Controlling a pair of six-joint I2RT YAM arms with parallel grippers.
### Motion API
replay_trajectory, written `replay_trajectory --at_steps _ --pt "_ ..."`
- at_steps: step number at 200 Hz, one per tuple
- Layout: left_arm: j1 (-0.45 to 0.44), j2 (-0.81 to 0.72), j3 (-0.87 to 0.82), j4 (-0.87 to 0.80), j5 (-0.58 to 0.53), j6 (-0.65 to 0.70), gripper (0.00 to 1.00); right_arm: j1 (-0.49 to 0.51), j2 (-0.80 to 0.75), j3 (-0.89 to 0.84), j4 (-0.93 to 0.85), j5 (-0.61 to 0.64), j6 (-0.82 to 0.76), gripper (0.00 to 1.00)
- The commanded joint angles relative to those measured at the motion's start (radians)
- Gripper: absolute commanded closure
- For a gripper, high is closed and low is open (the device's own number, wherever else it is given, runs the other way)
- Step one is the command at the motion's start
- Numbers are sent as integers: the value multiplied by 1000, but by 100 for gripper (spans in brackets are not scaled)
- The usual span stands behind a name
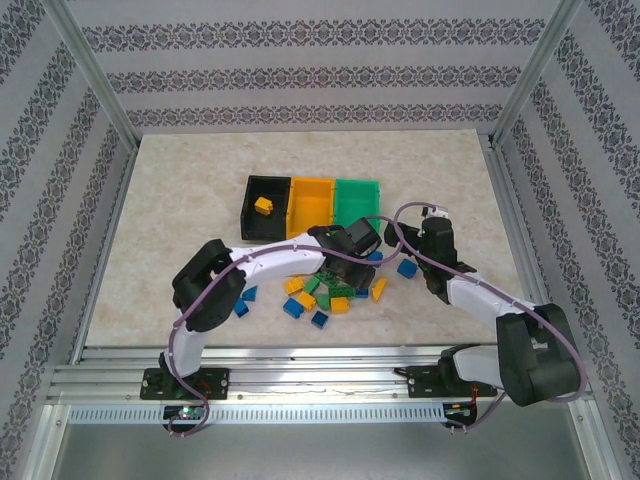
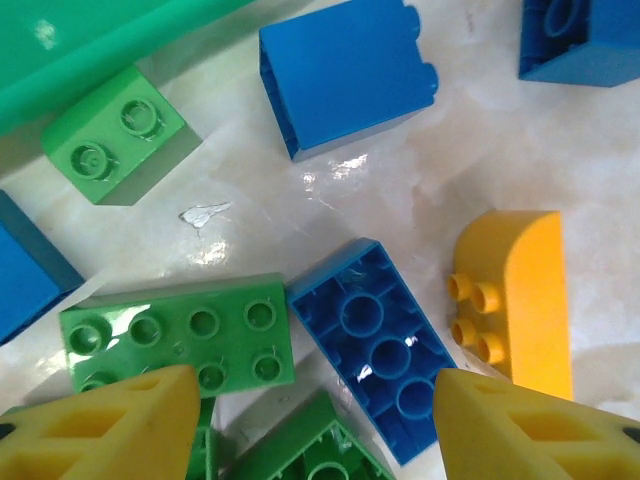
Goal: Sort the legos into containers by color
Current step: Pick up the lego from the middle-left of the table.
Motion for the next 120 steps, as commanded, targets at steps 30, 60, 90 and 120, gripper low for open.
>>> replay_trajectory --at_steps 30,60,90,120 --pt "-50 75 135 -149 -73 -122 38 -9 -20 -17 22 -2 18 2" --pt "-57 91 167 -187 -85 -178 39 -10 -27 -21 22 -1 18 2" --pt "-61 110 190 -203 -81 -182 39 -12 -28 -22 23 1 19 2" --pt "-67 152 222 -217 -67 -172 40 -13 -25 -18 25 -4 18 2"
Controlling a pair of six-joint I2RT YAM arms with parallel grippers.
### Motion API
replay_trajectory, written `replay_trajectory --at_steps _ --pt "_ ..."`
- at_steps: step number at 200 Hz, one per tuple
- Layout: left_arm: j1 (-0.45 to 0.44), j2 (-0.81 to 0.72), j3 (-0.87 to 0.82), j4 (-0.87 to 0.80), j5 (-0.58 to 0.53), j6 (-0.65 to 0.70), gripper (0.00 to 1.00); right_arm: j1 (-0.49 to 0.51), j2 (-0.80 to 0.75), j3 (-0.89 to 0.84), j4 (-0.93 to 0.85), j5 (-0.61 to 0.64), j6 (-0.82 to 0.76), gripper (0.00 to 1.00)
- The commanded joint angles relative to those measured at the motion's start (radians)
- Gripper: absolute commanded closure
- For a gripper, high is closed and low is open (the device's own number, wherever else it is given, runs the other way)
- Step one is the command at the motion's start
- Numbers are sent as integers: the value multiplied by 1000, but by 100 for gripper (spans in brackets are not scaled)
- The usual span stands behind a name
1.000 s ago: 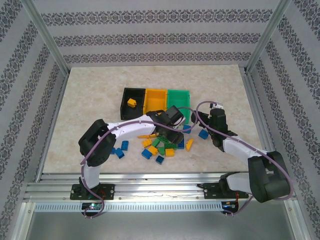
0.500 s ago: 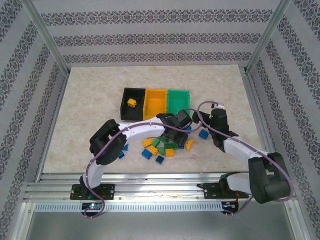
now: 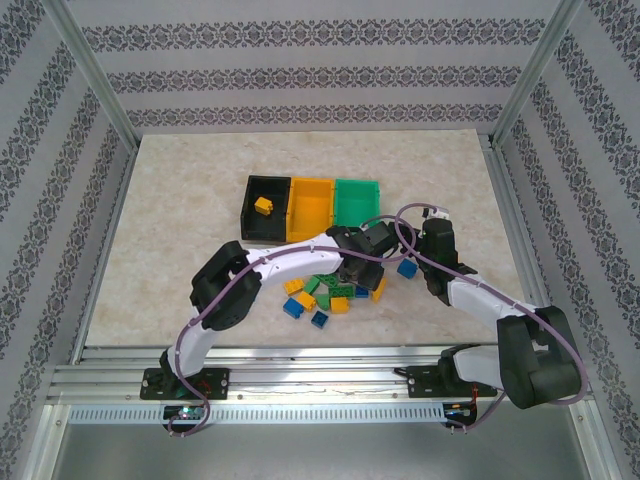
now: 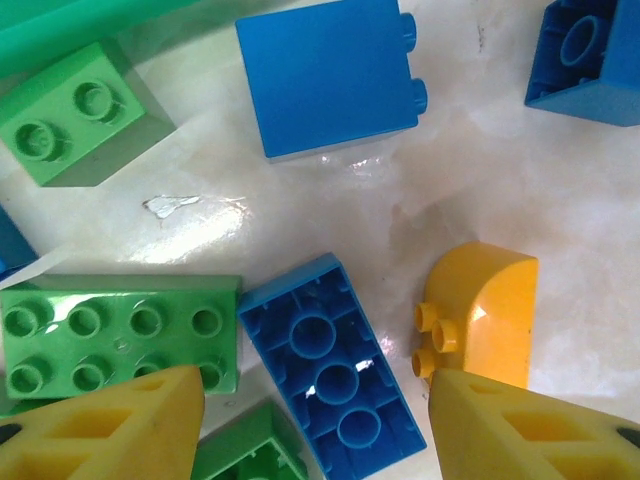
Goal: Sort the legos into containers by color
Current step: Pick up the lego from the middle-left of the table.
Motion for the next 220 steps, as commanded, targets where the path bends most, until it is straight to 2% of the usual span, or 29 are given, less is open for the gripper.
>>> replay_trajectory --at_steps 1,52,180,202,220 --pt "-18 46 44 -70 -5 -15 41 -12 -12 -7 24 -3 15 2" --pt "-31 81 82 -87 10 -3 46 -12 -15 -10 24 2 15 2" --pt "-56 116 74 -124 -10 -6 47 -13 -22 -14 25 2 17 2" --pt "-55 117 79 -120 -31 8 52 -13 -23 -15 26 1 17 2" --pt "-53 120 92 -126 -25 20 66 -14 -21 -15 26 -1 18 2"
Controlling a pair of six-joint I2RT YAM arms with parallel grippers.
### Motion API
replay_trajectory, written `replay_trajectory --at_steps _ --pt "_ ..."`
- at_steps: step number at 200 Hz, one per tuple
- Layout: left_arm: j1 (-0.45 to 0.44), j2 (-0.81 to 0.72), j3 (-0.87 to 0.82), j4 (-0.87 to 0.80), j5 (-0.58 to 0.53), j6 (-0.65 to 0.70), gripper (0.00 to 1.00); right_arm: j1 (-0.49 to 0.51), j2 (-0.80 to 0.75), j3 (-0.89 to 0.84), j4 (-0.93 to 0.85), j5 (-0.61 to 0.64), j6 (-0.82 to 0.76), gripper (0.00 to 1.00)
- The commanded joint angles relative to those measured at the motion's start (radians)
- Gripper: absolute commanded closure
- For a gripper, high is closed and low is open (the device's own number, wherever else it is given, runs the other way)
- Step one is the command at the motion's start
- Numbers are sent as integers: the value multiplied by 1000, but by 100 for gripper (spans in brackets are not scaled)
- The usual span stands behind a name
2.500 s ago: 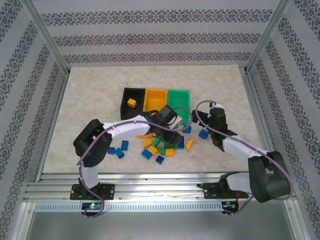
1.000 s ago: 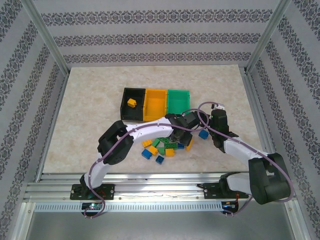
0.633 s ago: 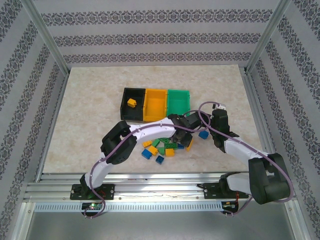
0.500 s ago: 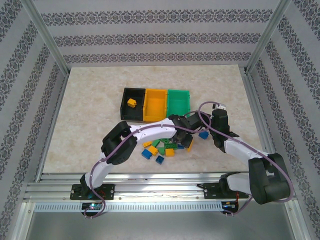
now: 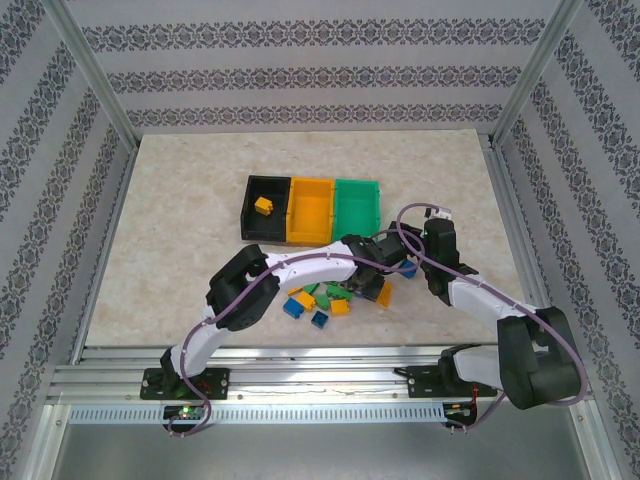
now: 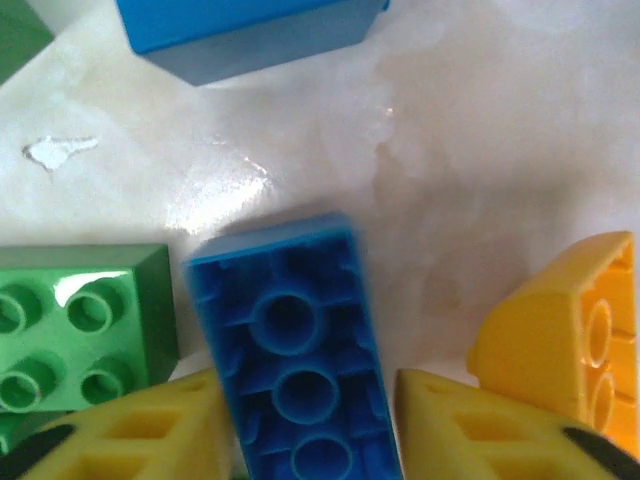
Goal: Sort the legos into containers by color
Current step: Pick up the lego from the middle-left of the table, then place the lego in the container.
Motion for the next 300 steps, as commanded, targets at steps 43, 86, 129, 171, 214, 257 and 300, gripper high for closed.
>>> replay_trajectory --at_steps 43,86,129,171,214,257,300 --pt "-8 -52 -8 -15 -62 49 74 -1 -15 -12 28 -13 21 2" --pt "53 -140 -18 -17 -101 86 73 -1 -11 -11 31 -17 23 2" --pt "162 -234 -30 -28 -123 132 71 2 -5 -8 31 -29 21 2" --pt "302 -271 -41 -23 -119 176 70 26 2 3 29 -25 13 2" --pt "388 -237 -30 37 -80 246 56 105 14 38 3 -6 -52 3" --pt "405 -245 -58 68 -66 280 40 266 67 112 -13 -37 -215 4" --pt "432 -432 -349 288 -26 256 40 366 109 158 -60 -122 -267 9"
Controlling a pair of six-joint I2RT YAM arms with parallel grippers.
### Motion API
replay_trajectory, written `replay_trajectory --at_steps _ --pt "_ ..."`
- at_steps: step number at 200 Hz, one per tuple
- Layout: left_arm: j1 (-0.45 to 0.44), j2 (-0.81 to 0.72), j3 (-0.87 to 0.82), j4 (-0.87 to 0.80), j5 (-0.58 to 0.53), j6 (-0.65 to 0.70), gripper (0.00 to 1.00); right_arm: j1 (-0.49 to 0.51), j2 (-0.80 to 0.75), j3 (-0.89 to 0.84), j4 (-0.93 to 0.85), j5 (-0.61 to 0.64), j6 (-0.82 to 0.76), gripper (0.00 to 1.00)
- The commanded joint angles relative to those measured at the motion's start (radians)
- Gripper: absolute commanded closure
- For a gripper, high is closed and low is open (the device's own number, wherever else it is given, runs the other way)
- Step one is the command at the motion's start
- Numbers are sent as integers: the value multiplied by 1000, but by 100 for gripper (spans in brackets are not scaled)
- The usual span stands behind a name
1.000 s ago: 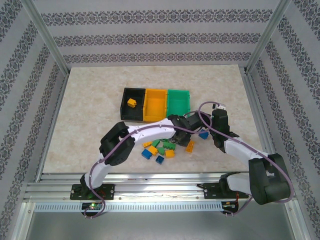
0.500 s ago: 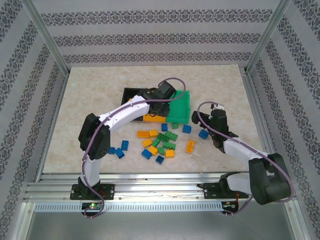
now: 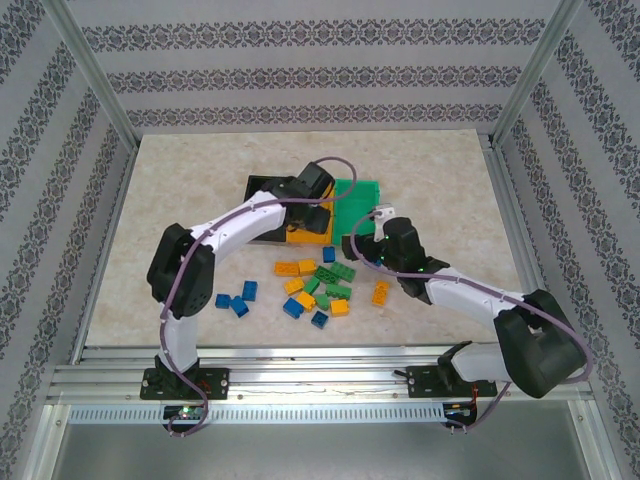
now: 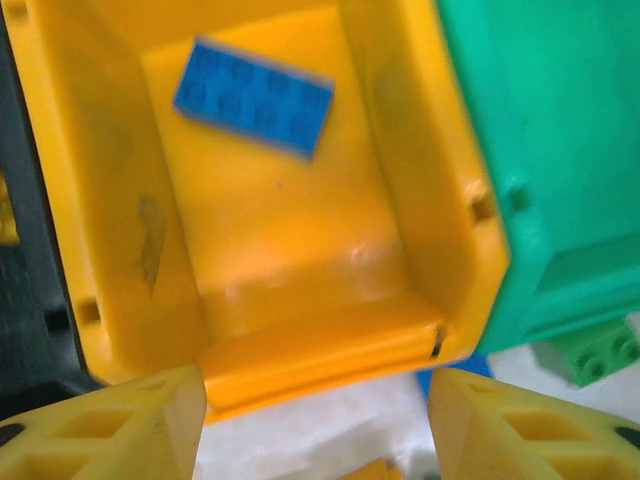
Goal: Sort the legos into containers by color
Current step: Place the lego in the container, then pick up the lego from the center of the table.
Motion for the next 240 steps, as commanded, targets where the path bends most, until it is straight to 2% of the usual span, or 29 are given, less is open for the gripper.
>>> replay_trajectory --at_steps 1,37,50,87,114,164,189,240 --pt "32 -130 -143 148 41 1 40 31 32 39 -51 -58 -52 9" --pt "76 -322 -428 380 131 -18 40 69 42 42 -108 -141 36 21" --pt "85 -379 -517 456 158 -20 41 96 48 70 -184 -176 34 24" --pt "92 -466 -713 620 205 -24 42 199 100 173 -461 -172 -15 29" --pt "97 -495 -784 681 212 -6 42 255 115 203 -570 -122 -34 30" --pt "105 -517 -853 757 214 15 42 262 115 226 -620 -37 -18 30" --pt "109 -542 -885 787 208 11 41 244 130 257 -644 25 20 30" --pt "126 -602 -921 777 156 16 41 160 75 229 -633 41 116 31"
